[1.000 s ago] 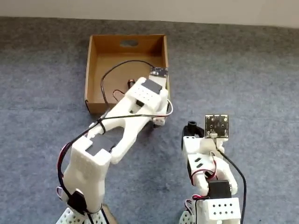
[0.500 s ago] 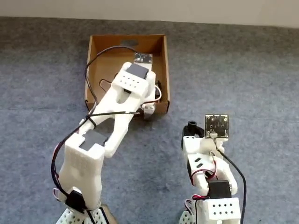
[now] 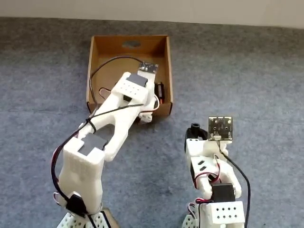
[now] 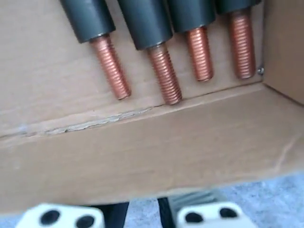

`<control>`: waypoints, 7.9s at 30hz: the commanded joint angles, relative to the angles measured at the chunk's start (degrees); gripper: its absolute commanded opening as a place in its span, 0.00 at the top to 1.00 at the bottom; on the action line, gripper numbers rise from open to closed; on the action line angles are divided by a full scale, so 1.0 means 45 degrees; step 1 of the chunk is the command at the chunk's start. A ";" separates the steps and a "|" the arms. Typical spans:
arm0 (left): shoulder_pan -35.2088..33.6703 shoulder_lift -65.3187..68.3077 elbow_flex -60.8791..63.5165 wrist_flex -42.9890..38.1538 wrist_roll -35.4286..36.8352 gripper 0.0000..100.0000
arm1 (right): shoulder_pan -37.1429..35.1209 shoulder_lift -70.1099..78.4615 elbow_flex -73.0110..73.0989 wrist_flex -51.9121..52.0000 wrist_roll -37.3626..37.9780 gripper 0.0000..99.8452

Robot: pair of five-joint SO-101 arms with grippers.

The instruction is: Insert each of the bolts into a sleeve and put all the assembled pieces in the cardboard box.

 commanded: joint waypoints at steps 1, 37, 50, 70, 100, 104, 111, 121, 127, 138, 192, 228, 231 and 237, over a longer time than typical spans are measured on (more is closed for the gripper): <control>-0.0029 -0.0186 0.0166 -0.0918 -0.0508 0.94 | -0.0107 -0.0147 -0.0107 -0.0166 -0.0059 0.99; 0.1534 -0.1534 0.1416 -0.1368 0.0957 0.85 | -0.0049 -0.0225 -0.0107 -0.0166 -0.0059 0.99; 0.1221 -0.0635 0.1319 -0.2266 0.0957 0.88 | -0.0049 -0.0225 -0.0107 -0.0166 -0.0059 0.99; 0.1201 -0.2042 0.1436 -0.1915 0.0352 0.87 | -0.0049 -0.0225 -0.0107 -0.0166 -0.0059 0.99; 0.1846 -0.1690 0.1690 -0.1641 0.0293 0.98 | -0.0049 -0.0225 -0.0107 -0.0166 -0.0039 0.99; 0.2198 -0.3546 0.3038 -0.1543 0.0313 0.98 | -0.0049 -0.0225 -0.0107 -0.0166 -0.0039 0.99; 0.1729 -0.6750 0.5890 -0.1543 0.0313 0.98 | -0.0049 -0.0225 -0.0107 -0.0166 -0.0039 0.99; 0.1104 -0.7492 0.7297 -0.4181 0.0391 0.90 | -0.0049 -0.0225 -0.0088 -0.0166 -0.0039 0.99; 0.1026 -0.6437 0.7316 -0.4982 0.0332 0.82 | -0.0049 -0.0225 -0.0088 -0.0166 -0.0039 0.99; 0.1006 -0.6183 0.7394 -0.6330 0.0332 0.82 | -0.0049 -0.0225 -0.0088 -0.0166 -0.0039 0.99; -0.0225 -0.9797 1.0129 -0.6799 -0.6642 0.82 | -0.0049 -0.0225 -0.0107 0.0088 -0.0039 0.99; 0.1416 -0.5343 0.7140 -0.6115 -1.2171 0.82 | -0.0049 -0.0225 -0.0107 0.0088 -0.0039 0.99; 0.1416 -0.5324 0.7140 -0.6115 -1.2386 0.82 | -0.0049 -0.0225 -0.0107 0.0088 -0.0039 0.99; 0.1104 -0.5343 0.6926 -0.6154 -1.2405 0.82 | -0.0049 -0.0225 -0.0107 0.0088 -0.0039 0.99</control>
